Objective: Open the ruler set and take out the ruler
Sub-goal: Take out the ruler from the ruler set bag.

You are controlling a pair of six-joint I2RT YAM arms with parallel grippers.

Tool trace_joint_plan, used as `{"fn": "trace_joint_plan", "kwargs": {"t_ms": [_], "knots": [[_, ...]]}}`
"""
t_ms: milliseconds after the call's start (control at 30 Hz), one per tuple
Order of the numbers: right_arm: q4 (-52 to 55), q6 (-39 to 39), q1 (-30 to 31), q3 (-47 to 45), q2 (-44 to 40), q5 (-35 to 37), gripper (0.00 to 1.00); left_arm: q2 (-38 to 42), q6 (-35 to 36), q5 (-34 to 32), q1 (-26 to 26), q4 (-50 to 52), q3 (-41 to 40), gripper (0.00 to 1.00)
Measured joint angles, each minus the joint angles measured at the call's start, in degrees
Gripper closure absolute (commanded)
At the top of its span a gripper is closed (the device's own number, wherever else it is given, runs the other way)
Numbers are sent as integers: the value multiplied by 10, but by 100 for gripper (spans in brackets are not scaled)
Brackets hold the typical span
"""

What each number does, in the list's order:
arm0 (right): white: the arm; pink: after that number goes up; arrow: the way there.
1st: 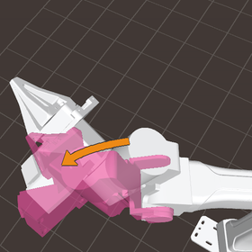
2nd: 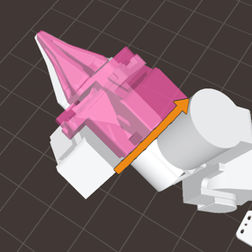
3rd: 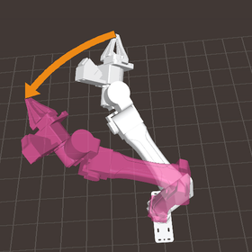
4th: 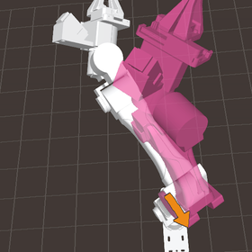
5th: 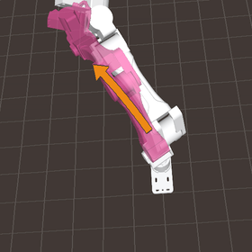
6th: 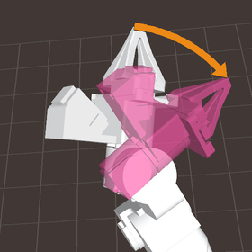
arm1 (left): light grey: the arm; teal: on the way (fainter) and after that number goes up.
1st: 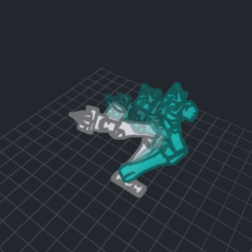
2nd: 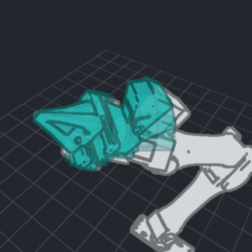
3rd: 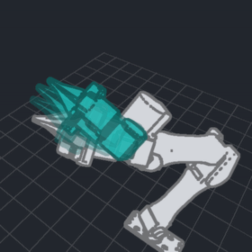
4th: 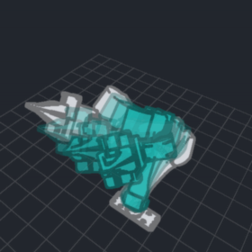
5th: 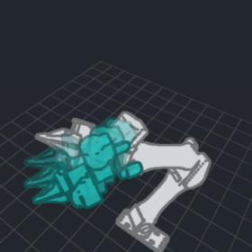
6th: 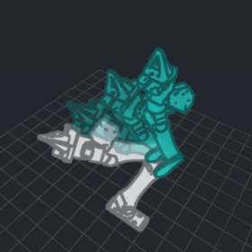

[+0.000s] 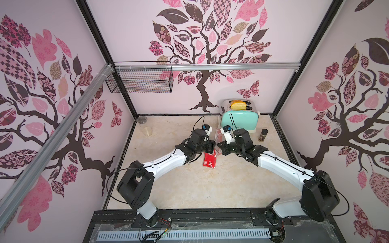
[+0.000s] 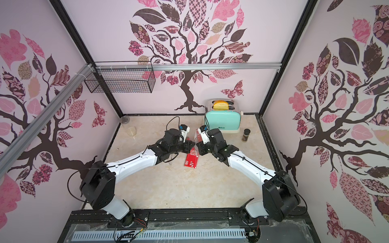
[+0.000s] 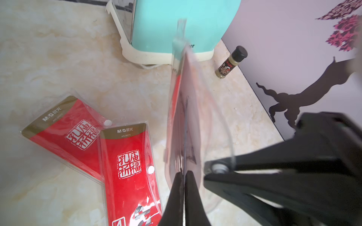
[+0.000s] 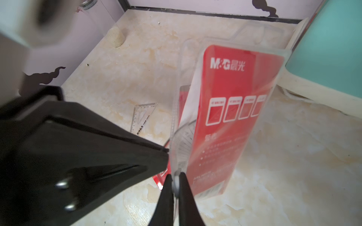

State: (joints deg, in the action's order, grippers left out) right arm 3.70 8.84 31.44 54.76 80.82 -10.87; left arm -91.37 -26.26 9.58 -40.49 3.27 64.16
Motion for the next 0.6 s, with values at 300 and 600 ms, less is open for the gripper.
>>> {"fn": "trace_joint_plan", "kwargs": {"t_ms": [300,600], "knots": [[-1,0,0,-6,16,30,100,89,13,-1,3,38,-31,100],[7,-5,-9,-5,16,41,100,212,21,57,104,63,-137,100]]}}
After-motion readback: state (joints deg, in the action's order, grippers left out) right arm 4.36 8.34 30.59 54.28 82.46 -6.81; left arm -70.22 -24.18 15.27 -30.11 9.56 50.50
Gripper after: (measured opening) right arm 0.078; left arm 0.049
